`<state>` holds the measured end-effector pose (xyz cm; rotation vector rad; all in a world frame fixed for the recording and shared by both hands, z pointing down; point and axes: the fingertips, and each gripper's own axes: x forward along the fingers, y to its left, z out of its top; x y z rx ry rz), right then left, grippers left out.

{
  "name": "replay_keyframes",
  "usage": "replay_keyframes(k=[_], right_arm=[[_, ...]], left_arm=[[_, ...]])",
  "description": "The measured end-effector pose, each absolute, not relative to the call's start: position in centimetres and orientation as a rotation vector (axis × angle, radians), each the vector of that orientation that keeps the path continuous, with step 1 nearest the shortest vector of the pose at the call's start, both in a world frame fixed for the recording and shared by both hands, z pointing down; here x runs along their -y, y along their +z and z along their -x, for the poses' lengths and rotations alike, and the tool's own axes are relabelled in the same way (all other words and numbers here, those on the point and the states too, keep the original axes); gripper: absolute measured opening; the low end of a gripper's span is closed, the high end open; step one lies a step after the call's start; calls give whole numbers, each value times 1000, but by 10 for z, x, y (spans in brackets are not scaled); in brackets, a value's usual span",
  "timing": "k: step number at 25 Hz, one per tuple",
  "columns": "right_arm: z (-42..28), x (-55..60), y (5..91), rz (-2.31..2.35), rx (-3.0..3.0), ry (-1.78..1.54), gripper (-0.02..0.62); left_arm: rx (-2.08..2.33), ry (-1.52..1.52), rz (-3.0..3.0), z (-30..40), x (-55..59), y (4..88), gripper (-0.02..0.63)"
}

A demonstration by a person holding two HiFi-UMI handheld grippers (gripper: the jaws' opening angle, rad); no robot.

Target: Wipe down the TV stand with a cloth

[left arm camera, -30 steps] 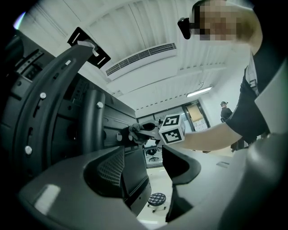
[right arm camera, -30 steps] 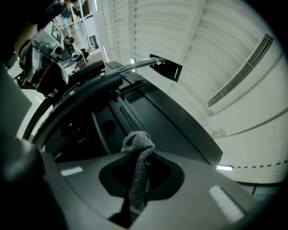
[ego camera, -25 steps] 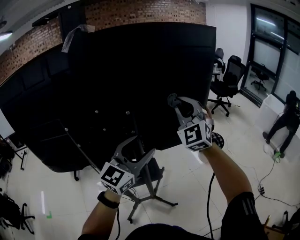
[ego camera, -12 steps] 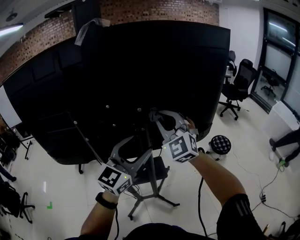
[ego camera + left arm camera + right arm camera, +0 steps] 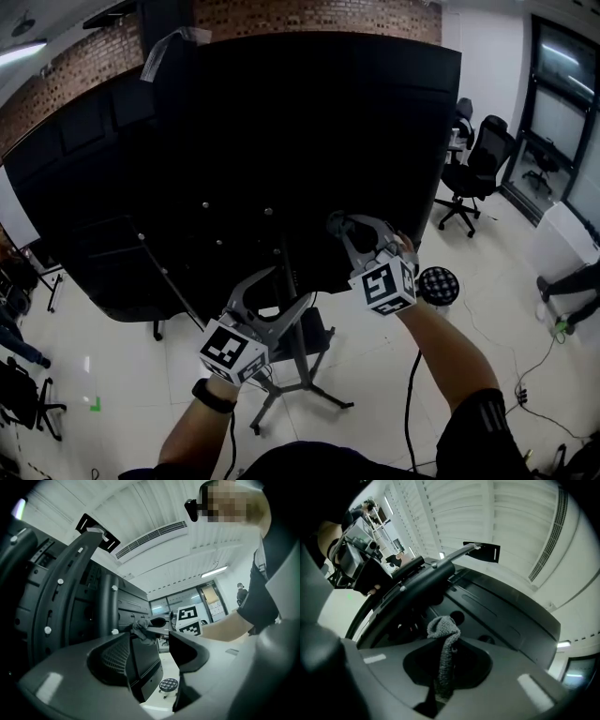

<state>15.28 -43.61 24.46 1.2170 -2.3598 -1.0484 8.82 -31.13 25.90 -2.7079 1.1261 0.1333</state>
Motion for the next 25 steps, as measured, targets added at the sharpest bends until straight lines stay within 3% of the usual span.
replay_keyframes(k=[8,14,25], right_arm=[[-218,456,250,-1351,2293,-921,23],[-229,445,235,-1412,2297,-886,23],[-79,333,156,-1160,2405,-1266,23]], left_arm=[[-1066,132,2736,-120,304,264,284],[-1077,145,2733,-112,295,266,284],[-1207,186,2617,-11,260,244,284]])
